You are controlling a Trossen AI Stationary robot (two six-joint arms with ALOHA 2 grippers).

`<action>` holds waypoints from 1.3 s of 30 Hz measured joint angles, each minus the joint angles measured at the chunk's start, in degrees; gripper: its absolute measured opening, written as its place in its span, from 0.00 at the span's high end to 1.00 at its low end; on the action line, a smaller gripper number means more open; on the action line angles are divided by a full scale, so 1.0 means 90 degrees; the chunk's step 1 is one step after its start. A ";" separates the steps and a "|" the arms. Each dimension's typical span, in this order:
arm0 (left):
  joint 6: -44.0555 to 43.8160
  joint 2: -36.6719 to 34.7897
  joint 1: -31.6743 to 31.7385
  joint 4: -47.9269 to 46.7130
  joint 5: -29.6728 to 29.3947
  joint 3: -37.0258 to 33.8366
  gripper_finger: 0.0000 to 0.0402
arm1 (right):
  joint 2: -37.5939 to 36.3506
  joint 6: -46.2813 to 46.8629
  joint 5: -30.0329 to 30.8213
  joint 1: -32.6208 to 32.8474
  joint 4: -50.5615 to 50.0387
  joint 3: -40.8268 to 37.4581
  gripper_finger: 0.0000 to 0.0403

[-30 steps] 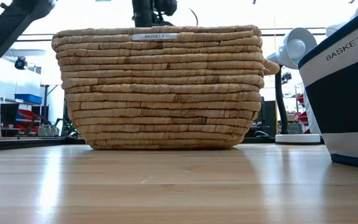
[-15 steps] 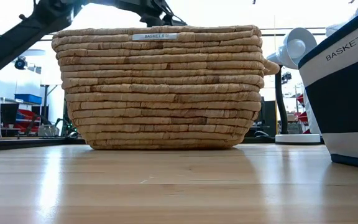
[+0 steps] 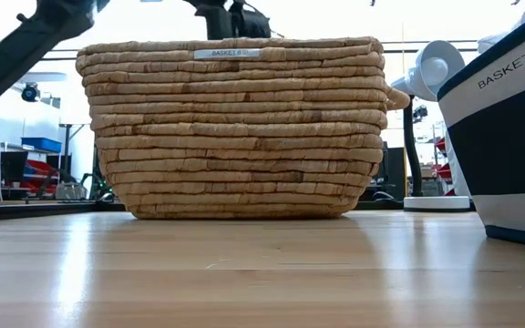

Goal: Sort clothes
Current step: Put the dark green polo shirt into the brown laundry basket

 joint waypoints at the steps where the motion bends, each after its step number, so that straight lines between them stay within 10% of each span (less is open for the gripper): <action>1: -0.0003 -0.0088 -0.0008 0.0000 -0.0001 0.0000 0.57 | 0.0000 0.0000 0.0000 0.0002 0.0000 0.0000 0.50; 16: 0.0657 -0.1516 -0.0071 0.0684 0.0697 0.0000 0.34 | 0.0000 0.0173 0.0000 0.0002 0.0002 0.0000 0.50; 20: 0.0819 -0.1615 -0.0101 0.2121 0.0693 0.0000 0.45 | 0.0000 0.0194 0.0004 0.0001 0.0003 0.0000 0.50; 27: 0.0685 -0.1373 0.0001 0.4014 0.0676 0.0002 0.95 | 0.0000 0.0309 0.0039 0.0001 0.0005 0.0000 0.50; 39: 0.0561 -0.0360 -0.0073 0.4439 0.0729 0.0000 1.00 | 0.0000 0.0410 0.0066 0.0002 0.0007 -0.0002 0.50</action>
